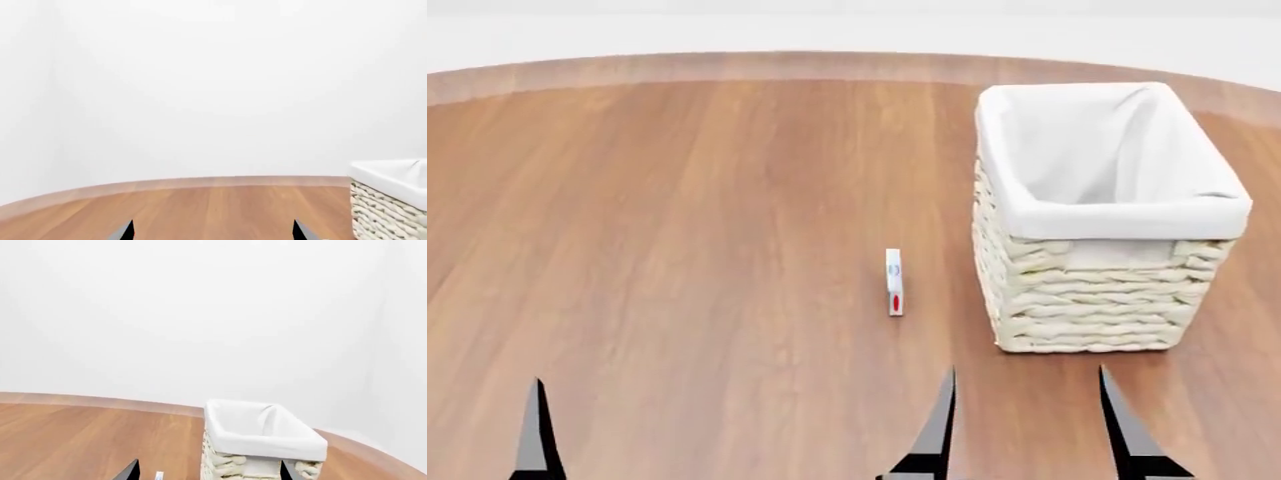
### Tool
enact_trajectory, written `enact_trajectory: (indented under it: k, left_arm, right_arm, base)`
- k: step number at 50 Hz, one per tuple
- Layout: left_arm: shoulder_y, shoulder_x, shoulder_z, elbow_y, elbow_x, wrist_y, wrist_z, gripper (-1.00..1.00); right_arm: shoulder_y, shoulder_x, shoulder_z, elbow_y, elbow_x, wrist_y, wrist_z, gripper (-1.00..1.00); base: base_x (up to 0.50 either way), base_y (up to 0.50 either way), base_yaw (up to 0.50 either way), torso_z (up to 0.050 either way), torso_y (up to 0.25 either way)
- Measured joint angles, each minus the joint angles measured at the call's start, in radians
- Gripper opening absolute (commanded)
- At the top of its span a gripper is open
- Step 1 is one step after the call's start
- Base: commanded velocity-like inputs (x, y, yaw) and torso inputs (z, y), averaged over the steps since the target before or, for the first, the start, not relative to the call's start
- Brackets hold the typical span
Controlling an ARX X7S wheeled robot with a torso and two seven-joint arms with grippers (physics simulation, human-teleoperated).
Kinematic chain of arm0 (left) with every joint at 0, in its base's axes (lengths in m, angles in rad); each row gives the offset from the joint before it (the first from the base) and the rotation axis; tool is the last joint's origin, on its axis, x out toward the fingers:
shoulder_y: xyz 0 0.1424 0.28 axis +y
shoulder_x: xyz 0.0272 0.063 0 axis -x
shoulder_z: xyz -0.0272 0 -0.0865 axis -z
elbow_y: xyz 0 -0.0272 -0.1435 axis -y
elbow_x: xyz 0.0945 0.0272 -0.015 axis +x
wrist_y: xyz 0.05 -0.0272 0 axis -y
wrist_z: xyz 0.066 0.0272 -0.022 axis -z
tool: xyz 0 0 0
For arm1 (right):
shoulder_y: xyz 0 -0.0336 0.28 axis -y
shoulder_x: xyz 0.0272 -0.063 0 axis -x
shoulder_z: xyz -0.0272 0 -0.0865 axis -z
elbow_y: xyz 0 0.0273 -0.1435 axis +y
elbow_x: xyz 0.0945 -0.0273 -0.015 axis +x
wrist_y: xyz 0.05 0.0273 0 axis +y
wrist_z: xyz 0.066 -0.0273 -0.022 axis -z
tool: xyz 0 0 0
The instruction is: Pick up the ketchup, and put it in the basket.
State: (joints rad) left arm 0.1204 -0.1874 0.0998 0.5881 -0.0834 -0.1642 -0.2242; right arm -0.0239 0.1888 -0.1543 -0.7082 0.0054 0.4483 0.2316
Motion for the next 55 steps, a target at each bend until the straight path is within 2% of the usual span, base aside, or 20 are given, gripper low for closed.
enact_trajectory:
  k: [24,42,55]
  left_arm:
    - [-0.003,-0.015,0.015,-0.013,-0.001,0.008,-0.018,1.00]
    - [-0.007,-0.027,0.028,-0.036,0.005,0.022,-0.029,1.00]
    - [-0.008,-0.033,0.035,-0.045,0.005,0.030,-0.038,1.00]
  right_arm:
    - [0.002,0.022,-0.017,0.004,0.016,-0.005,0.026,1.00]
    - [0.002,0.037,-0.040,0.015,0.017,-0.015,0.041,1.00]
    - [0.001,0.049,-0.056,0.020,0.011,-0.017,0.052,1.00]
  base:
    - [0.50,0.00,0.00,0.000,0.000]
    - [0.00,0.00,0.01,0.000,0.000]
    - [0.00,0.00,0.50,0.000,0.000]
